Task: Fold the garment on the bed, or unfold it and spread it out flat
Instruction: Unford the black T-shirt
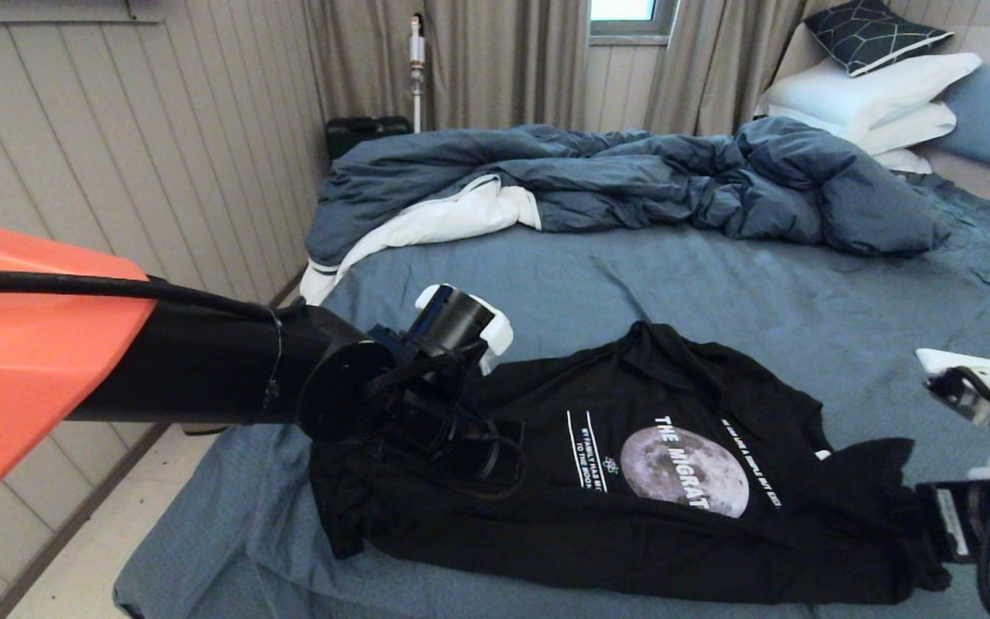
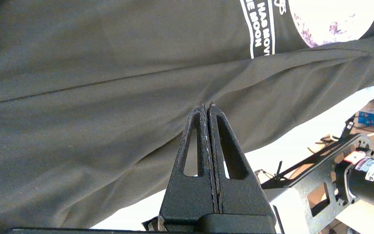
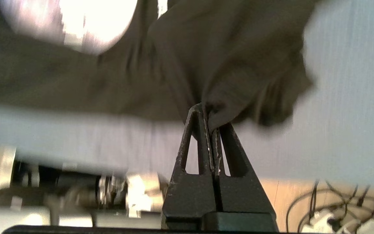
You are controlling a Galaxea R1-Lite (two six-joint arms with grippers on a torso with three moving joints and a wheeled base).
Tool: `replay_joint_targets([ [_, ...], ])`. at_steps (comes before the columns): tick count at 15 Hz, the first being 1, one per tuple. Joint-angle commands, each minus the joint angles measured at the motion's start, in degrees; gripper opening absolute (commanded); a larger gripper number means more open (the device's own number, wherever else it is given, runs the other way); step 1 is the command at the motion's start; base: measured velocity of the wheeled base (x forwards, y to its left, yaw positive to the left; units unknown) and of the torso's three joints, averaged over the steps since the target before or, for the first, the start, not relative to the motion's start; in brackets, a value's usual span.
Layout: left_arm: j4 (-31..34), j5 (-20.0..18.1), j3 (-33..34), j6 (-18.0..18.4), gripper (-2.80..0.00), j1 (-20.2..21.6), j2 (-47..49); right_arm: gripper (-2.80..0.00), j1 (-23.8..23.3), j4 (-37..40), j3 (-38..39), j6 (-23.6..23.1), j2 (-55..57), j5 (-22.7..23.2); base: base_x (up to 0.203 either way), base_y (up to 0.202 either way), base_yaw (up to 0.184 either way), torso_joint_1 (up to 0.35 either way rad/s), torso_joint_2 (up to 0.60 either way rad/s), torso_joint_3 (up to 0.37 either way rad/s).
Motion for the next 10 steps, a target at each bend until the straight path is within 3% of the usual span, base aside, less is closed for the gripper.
replay_joint_targets([
  [1, 0.1, 0.0, 0.0, -0.2, -2.8, 0.0, 0.0, -2.8, 0.1, 4.3, 1.1, -0.1, -9.1, 0.2, 0.0, 0.0, 0.0, 0.0, 0.0, 0.0],
  [7, 0.1, -0.1, 0.0, -0.2, -2.8, -0.1, 0.1, -2.8, 0.3, 26.0, 2.3, -0.4, -28.8, 0.2, 0.0, 0.0, 0.0, 0.0, 0.0, 0.0],
  [10, 0.1, -0.1, 0.1, -0.2, -2.8, -0.3, 0.2, -2.8, 0.3, 29.9, 5.9, -0.4, -33.4, -0.3, 0.0, 0.0, 0.0, 0.0, 0.0, 0.0],
])
